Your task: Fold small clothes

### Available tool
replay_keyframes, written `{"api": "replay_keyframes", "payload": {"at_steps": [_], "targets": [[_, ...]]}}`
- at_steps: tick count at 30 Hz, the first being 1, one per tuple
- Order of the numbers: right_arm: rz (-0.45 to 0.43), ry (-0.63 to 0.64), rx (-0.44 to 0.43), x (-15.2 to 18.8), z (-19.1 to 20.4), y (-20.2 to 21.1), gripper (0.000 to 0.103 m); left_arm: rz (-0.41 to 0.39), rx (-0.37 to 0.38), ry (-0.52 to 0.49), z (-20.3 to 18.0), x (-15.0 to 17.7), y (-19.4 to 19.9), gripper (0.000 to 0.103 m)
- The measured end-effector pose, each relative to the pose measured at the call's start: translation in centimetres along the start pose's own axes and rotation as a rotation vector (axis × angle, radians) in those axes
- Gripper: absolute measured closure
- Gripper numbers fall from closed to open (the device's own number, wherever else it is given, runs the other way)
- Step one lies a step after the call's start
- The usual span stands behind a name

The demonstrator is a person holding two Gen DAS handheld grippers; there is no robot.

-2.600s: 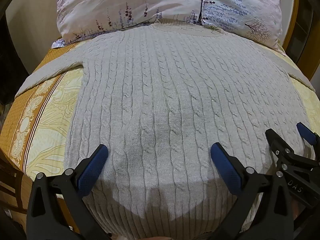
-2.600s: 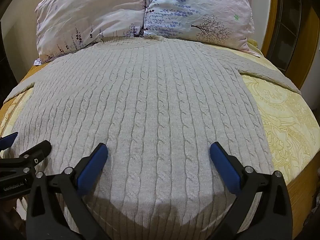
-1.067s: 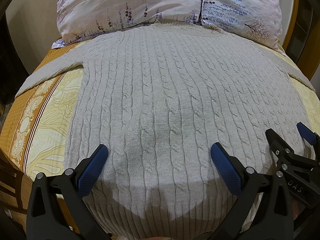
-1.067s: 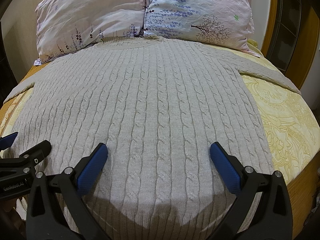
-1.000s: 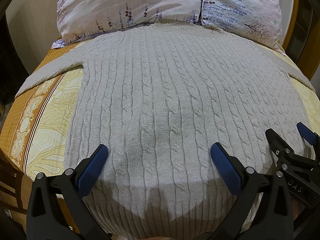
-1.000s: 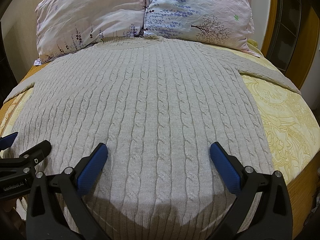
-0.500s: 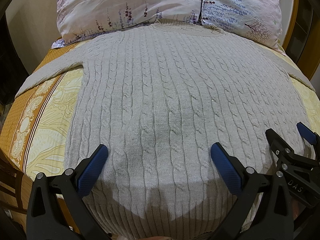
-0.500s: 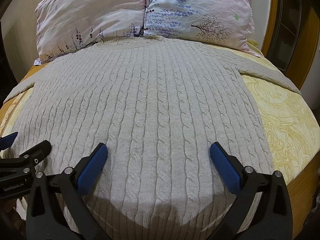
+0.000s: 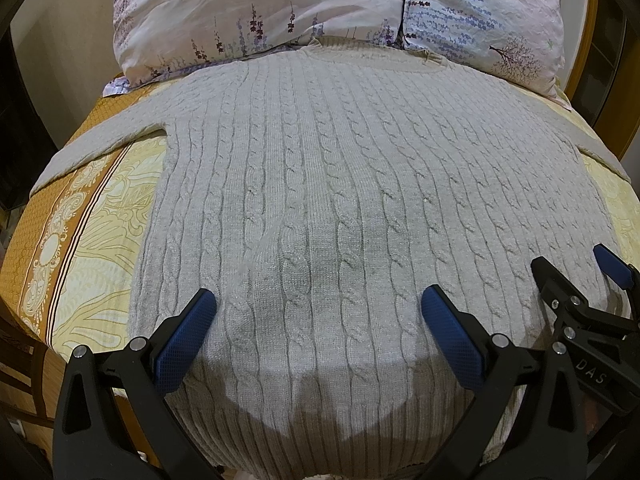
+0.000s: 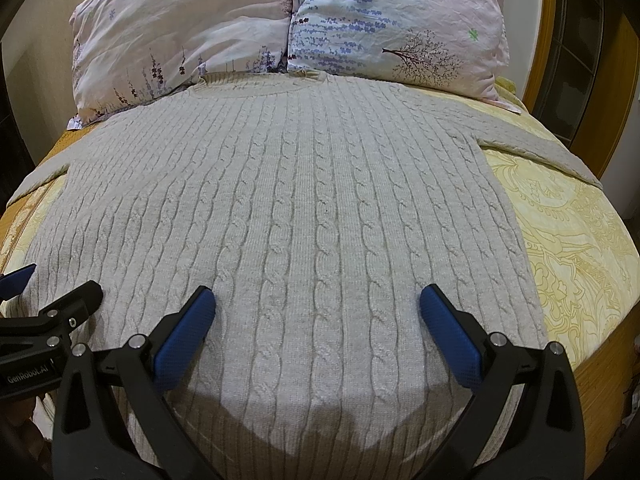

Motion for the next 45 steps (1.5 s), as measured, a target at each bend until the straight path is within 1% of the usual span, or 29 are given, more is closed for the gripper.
{"api": "replay_keyframes", "payload": {"at_steps": [7,12,15,20,21,25,28,31,34,36,38,39,41,43,44,45], "targets": [[-0.003,0.002,-0.009,0.2,0.1,-0.3,0.002,0.002,-0.003,0.001,-0.1,-0.1,-0.1,0.001],[-0.001,0.014,-0.032,0.1,0.1,-0.4,0.002,0.002,-0.003,-0.001,-0.1,-0.1,-0.1,0.001],[-0.011,0.026,-0.06,0.1,0.0,-0.5,0.002,0.006,-0.004,-0.004,-0.1,-0.1,-0.1,0.001],[-0.053,0.035,-0.116,-0.2,-0.3,-0.8,0.002,-0.001,-0.011,-0.012,0.1,-0.4,-0.1,0.001],[-0.05,0.03,-0.121,-0.3,-0.5,-1.0,0.002,-0.004,-0.012,-0.012,0.1,-0.4,-0.2,0.001],[-0.032,-0.046,-0.183,-1.1,-1.6,-1.5,0.002,-0.006,-0.016,-0.015,0.1,-1.1,-0.7,0.001],[-0.04,-0.121,-0.176,-2.0,-4.1,-2.6,0.002,0.003,-0.032,-0.033,0.0,-1.8,-1.1,0.001],[-0.066,-0.211,-0.11,-3.3,-8.4,-4.2,0.002,-0.001,-0.059,-0.067,-0.2,-2.6,-1.4,0.001],[-0.082,-0.328,-0.031,-5.4,-14.0,-5.1,0.003,0.005,-0.069,-0.093,-0.3,-3.5,-1.9,0.001],[-0.082,-0.425,0.003,-6.5,-17.8,-5.7,0.008,0.01,-0.043,-0.085,-0.3,-4.3,-2.2,0.001],[-0.075,-0.524,0.022,-7.2,-21.4,-6.5,0.02,0.009,-0.001,-0.063,-0.1,-5.2,-2.4,0.001],[-0.07,-0.568,0.026,-7.4,-22.9,-6.9,0.023,0.008,0.018,-0.049,0.1,-5.6,-2.5,0.001],[-0.057,-0.672,0.033,-7.4,-26.0,-7.7,0.033,0.009,0.076,-0.007,0.4,-6.8,-2.7,0.001],[-0.039,-0.756,0.024,-7.2,-28.1,-8.5,0.039,0.001,0.143,0.042,0.8,-8.0,-2.9,0.001],[-0.03,-0.804,0.022,-7.0,-29.1,-9.1,0.042,-0.01,0.162,0.059,0.9,-8.6,-2.9,0.001],[-0.028,-0.838,0.021,-7.0,-30.0,-9.6,0.042,-0.024,0.174,0.071,1.0,-9.1,-2.9,0.001]]}}
Point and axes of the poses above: each gripper's, at about its wrist camera, not at the fingertips, and y roughly against the way its jaws point, z to its left, x to its underside, the point moved 8 cm from there along -y, roughly the way its jaws point, and after that the axes turned 10 degrees about -z, right-handed, at the moved point
